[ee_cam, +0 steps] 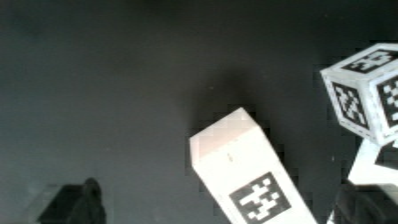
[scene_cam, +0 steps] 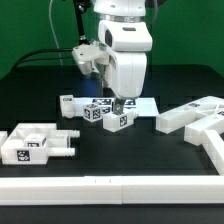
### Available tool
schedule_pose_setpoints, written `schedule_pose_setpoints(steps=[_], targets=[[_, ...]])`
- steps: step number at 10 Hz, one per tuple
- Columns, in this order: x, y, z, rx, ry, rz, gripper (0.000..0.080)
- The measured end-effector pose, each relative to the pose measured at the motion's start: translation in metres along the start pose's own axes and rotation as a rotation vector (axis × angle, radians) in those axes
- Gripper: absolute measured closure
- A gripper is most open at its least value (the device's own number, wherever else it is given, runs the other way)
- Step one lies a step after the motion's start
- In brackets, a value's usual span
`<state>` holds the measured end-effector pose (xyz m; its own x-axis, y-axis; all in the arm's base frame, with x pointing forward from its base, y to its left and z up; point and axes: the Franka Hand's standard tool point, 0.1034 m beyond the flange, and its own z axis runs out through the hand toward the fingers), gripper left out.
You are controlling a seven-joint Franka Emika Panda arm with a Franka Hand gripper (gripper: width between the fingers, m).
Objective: Assemble chair
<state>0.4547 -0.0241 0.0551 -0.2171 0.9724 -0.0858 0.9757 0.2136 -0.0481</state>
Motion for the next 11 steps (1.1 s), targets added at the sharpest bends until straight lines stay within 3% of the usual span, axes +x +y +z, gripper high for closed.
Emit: schedule_pose_setpoints(steps=[1,3,4,5,6,9,11], targets=[[-0.011,0.001,-0.003,0.025,-0.003,0.075,0.0151],[-0.051,0.023,-0.019,0.079,-0.02,0.202,0.0151],[-0.065,0.034,-0.02,0.076,-0.024,0.24,0.0151],[-0.076,0.039,-0.023,0.094,-0.021,0.299,0.0151],[-0.079,0.045,-0.028,0.099,-0.026,0.332,0.0151],[-0.083,0.045,-0.024,0.103,-0.023,0.333,0.0151],[-0.121,0.049,-0.011,0.103,-0.003,0.323,0.0151]])
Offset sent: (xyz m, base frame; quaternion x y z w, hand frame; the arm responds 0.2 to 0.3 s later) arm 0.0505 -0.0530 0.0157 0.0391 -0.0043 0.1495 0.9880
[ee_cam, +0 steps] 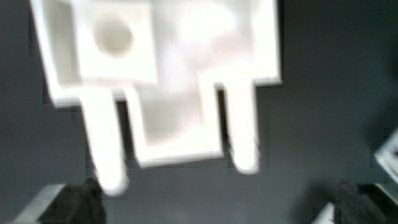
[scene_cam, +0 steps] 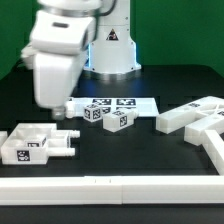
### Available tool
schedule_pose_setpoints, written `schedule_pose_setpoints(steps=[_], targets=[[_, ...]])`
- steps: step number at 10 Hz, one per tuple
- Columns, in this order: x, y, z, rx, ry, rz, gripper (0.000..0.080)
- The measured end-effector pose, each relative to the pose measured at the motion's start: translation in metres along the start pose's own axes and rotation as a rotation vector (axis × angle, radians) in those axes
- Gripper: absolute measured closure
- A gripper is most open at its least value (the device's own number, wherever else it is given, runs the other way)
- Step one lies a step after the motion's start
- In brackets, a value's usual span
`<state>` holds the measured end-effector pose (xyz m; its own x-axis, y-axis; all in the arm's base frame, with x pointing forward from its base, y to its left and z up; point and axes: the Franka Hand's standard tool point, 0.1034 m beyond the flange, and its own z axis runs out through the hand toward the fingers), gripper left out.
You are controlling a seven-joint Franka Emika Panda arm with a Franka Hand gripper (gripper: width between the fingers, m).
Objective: Assemble chair
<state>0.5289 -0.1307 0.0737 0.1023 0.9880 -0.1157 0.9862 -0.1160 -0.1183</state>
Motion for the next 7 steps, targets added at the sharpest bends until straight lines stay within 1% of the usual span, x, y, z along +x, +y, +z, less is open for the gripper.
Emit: schedule_pose_setpoints(steps=[1,2,3,4,6,7], targets=[[-0.016,0.006,0.005,-0.002,0.013,-0.028,0.0151],[-0.025,0.008,0.006,0.008,0.014,-0.006,0.0151],[-0.017,0.006,0.0,0.015,0.007,-0.007,0.0151],[-0.016,0.006,0.001,0.014,0.008,-0.016,0.0151],[-0.018,0.005,0.004,0.019,0.011,-0.01,0.0151],[-0.024,0.007,0.013,0.029,0.026,0.017,0.0151]])
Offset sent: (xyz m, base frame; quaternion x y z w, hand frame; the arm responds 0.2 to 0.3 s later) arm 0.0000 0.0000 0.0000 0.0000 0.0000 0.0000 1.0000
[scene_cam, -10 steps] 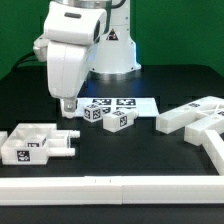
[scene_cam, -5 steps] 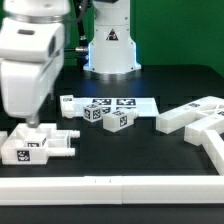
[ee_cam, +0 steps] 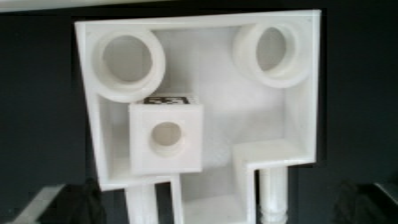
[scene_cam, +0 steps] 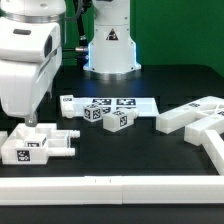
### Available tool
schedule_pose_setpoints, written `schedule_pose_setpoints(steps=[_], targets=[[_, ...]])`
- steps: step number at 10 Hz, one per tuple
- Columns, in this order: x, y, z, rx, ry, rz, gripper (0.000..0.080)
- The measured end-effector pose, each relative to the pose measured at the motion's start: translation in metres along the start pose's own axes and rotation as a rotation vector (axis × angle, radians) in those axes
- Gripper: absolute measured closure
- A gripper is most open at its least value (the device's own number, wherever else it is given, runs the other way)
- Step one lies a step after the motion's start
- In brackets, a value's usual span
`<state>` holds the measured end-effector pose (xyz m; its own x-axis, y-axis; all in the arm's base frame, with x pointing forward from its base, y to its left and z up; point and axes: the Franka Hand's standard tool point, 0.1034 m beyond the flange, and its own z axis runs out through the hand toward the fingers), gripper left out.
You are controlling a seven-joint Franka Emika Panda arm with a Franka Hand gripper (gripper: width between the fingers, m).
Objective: Assemble chair
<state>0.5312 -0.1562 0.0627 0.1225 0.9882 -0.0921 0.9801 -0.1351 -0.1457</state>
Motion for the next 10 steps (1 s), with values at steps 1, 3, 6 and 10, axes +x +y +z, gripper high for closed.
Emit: schedule_pose_setpoints(steps=[1,3,6,10], targets=[[-0.005,0.002,0.006,0.005,0.002,0.01,0.0151],[-0.012,0.004,0.017,-0.01,0.015,0.0,0.0151],[-0.011,0.005,0.024,-0.002,0.016,0.008,0.0151],[0.003,0.017,0.023,-0.012,0.017,0.039,0.0151]])
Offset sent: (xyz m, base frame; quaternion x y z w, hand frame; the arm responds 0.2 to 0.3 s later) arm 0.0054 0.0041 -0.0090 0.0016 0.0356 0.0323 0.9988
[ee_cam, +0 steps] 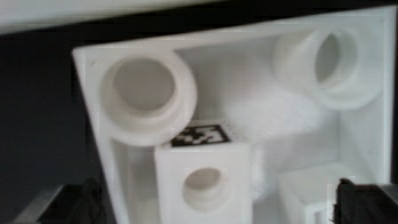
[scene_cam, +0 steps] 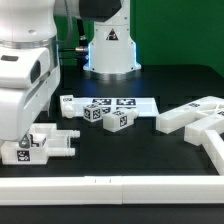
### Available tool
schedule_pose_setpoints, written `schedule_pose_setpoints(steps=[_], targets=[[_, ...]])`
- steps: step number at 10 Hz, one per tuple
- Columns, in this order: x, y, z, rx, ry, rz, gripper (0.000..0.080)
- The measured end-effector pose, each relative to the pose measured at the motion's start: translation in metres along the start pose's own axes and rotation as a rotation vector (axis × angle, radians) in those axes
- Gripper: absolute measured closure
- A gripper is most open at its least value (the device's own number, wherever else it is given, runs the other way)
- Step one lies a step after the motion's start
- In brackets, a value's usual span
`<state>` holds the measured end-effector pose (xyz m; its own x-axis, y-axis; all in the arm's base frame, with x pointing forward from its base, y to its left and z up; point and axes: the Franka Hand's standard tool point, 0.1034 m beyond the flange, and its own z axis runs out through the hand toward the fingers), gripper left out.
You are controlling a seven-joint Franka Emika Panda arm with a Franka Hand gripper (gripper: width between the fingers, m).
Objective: Assemble chair
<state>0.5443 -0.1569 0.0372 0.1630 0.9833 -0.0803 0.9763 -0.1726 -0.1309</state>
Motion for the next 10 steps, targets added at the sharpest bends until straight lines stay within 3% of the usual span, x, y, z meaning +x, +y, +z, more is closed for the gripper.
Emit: schedule_pose_setpoints(steps=[4,8,9,10], targets=[[-0.002,-0.003,0.018,0.014,0.001,0.0,0.0151],[-0.002,-0.004,0.021,0.017,0.001,-0.001,0.0162],[-0.002,-0.004,0.021,0.017,0.001,-0.001,0.0341],[-0.003,-0.003,0.02,0.015,0.001,-0.001,0.0341]])
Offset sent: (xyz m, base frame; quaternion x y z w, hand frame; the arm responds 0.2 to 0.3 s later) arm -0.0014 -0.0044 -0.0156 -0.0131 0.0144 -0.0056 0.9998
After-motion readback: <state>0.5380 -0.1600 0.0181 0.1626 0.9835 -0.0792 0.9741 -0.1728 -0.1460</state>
